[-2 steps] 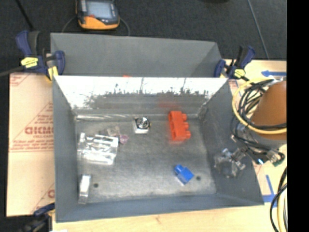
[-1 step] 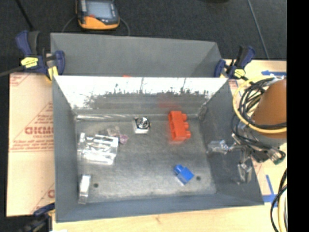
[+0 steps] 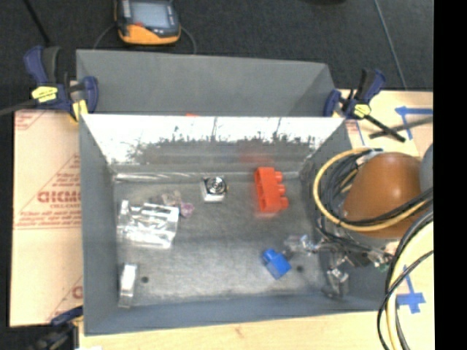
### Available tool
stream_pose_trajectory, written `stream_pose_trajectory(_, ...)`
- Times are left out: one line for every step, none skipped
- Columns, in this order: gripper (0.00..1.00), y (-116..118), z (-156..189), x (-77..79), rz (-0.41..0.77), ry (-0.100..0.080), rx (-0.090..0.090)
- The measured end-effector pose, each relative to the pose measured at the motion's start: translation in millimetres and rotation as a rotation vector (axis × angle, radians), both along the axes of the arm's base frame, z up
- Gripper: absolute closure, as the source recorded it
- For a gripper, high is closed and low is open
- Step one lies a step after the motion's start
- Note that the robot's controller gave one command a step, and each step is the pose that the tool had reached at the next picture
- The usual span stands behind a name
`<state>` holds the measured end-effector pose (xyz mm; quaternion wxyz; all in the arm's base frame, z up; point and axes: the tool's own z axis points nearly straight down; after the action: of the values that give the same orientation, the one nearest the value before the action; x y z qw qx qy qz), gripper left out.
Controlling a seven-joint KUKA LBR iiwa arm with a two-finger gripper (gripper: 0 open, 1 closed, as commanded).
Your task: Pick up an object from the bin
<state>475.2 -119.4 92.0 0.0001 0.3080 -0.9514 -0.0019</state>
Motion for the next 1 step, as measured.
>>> stream_pose_trajectory(0.00,56.5,-12.2,19.4,0.044,-0.004,0.000)
